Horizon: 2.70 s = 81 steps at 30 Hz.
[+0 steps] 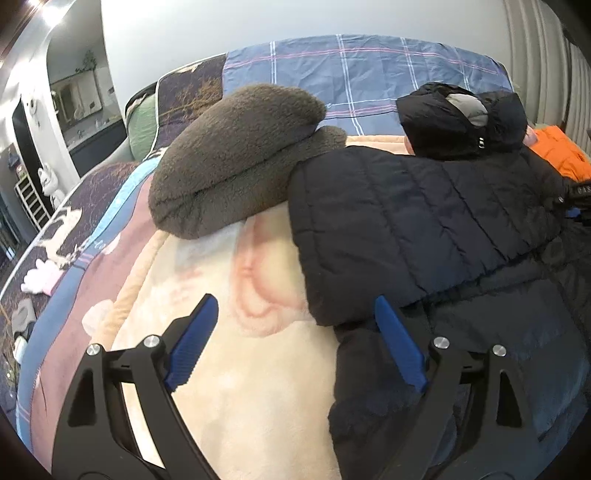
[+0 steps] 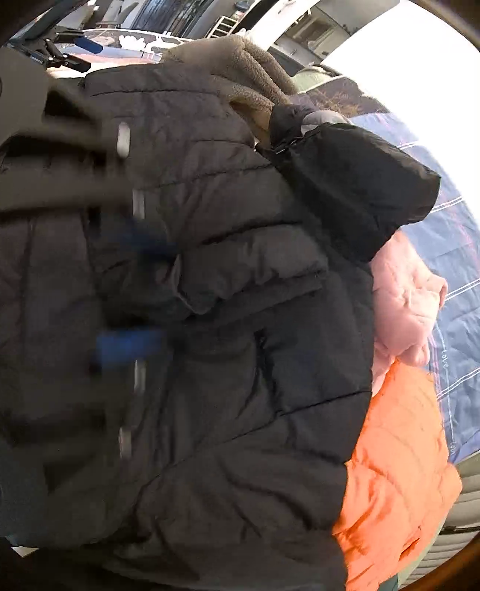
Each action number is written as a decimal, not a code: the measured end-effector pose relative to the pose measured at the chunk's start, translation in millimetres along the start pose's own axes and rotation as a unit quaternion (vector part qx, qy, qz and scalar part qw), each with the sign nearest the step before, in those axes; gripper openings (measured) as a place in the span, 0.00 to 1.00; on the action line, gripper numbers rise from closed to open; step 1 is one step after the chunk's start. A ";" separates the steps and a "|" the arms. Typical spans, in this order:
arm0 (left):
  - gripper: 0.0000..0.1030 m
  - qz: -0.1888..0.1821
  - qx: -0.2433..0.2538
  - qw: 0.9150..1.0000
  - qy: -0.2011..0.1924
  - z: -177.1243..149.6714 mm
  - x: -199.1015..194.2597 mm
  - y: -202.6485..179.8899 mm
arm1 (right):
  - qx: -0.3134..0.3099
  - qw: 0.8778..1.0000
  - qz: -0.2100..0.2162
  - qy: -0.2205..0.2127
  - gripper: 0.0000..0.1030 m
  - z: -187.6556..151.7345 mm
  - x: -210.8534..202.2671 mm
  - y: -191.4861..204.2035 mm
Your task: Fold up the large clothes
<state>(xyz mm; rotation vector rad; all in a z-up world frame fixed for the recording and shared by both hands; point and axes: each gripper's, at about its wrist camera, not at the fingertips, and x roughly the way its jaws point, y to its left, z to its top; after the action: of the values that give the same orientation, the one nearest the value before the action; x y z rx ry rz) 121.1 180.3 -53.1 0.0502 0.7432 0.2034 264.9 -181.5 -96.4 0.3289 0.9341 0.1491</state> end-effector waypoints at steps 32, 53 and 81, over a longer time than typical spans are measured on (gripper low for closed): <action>0.84 -0.109 0.032 0.993 0.040 30.3 65.9 -106.0 | -0.147 0.987 0.002 -0.069 0.70 41.5 -68.5 35.1; 0.85 -0.122 0.023 0.992 0.035 25.1 62.4 -99.4 | -0.097 0.983 0.152 -0.022 0.04 185.8 34.3 91.1; 0.55 -0.192 0.071 0.978 0.036 44.7 42.5 -167.6 | -0.185 0.969 0.160 0.034 0.14 -66.1 -36.7 40.4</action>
<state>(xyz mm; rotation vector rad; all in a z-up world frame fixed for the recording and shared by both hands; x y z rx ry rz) 209.6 26.0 -68.2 0.0339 0.8246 -0.2185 190.5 -139.3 -91.0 0.1260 0.8948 0.6266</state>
